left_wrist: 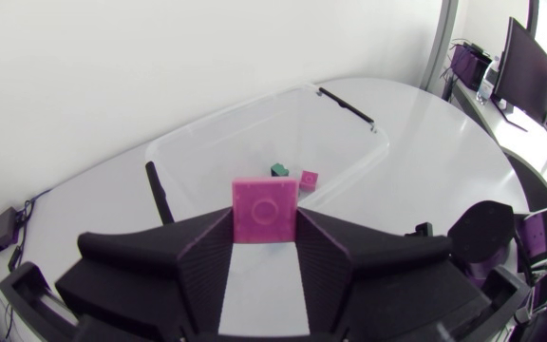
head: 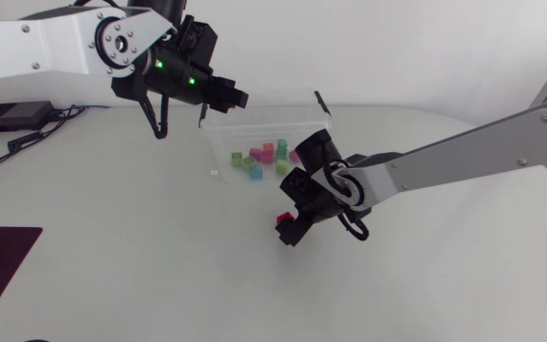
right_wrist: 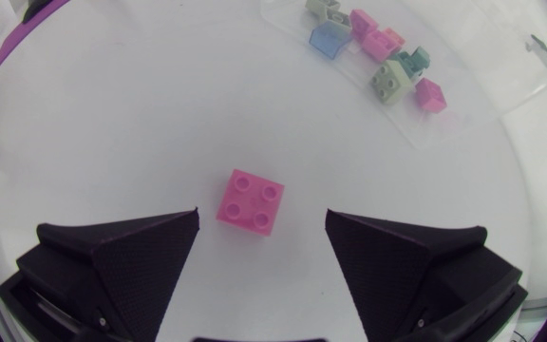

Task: Pick up the duplo bricks and place them in the container

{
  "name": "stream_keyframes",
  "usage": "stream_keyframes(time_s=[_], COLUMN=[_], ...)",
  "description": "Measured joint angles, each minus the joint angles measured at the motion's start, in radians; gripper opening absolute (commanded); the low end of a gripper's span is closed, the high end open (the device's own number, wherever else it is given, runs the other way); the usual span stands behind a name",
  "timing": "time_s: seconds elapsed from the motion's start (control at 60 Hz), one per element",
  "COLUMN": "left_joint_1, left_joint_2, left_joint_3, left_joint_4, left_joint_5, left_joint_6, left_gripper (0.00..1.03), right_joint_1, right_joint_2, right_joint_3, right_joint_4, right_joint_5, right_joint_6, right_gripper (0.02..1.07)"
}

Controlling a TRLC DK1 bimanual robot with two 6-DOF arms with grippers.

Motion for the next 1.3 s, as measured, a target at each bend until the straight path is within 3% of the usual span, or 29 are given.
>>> stream_keyframes(time_s=[0.15, 0.367, 0.7, 0.75, 0.833, 0.867, 0.917, 0.933, 1.117, 1.3], left_joint_1=[0.019, 0.037, 0.045, 0.049, 0.057, 0.059, 0.062, 0.063, 0.070, 0.108], left_joint_2=[0.063, 0.130, 0.227, 0.243, 0.267, 0.280, 0.297, 0.300, 0.307, 0.287], left_joint_3=[0.020, 0.050, 0.105, 0.116, 0.142, 0.154, 0.170, 0.171, 0.173, 0.143], left_joint_4=[0.053, 0.099, 0.148, 0.149, 0.150, 0.151, 0.156, 0.156, 0.156, 0.156], left_joint_5=[0.000, -0.003, -0.003, -0.003, -0.003, -0.003, -0.003, -0.003, -0.003, -0.003], left_joint_6=[0.000, 0.004, 0.005, 0.005, 0.005, 0.005, 0.005, 0.005, 0.007, 0.012], left_gripper=[0.18, 0.18, 0.20, 0.31, 0.64, 0.82, 0.90, 0.97, 0.99, 0.99], right_joint_1=[0.004, 0.013, 0.016, 0.008, -0.016, -0.029, -0.053, -0.059, -0.116, -0.133], right_joint_2=[0.045, 0.064, 0.007, -0.037, -0.123, -0.159, -0.229, -0.242, -0.352, -0.361], right_joint_3=[0.047, 0.056, 0.018, 0.006, 0.000, 0.000, 0.002, 0.003, 0.094, 0.231], right_joint_4=[-0.008, -0.027, -0.047, -0.063, -0.103, -0.116, -0.153, -0.161, -0.259, -0.270], right_joint_5=[0.007, 0.010, 0.018, 0.018, 0.017, 0.014, 0.006, 0.005, -0.009, -0.009], right_joint_6=[0.015, 0.018, 0.018, 0.018, 0.018, 0.017, 0.014, 0.014, 0.013, 0.013], right_gripper=[0.82, 0.44, 0.41, 0.41, 0.41, 0.41, 0.41, 0.41, 0.41, 0.41])
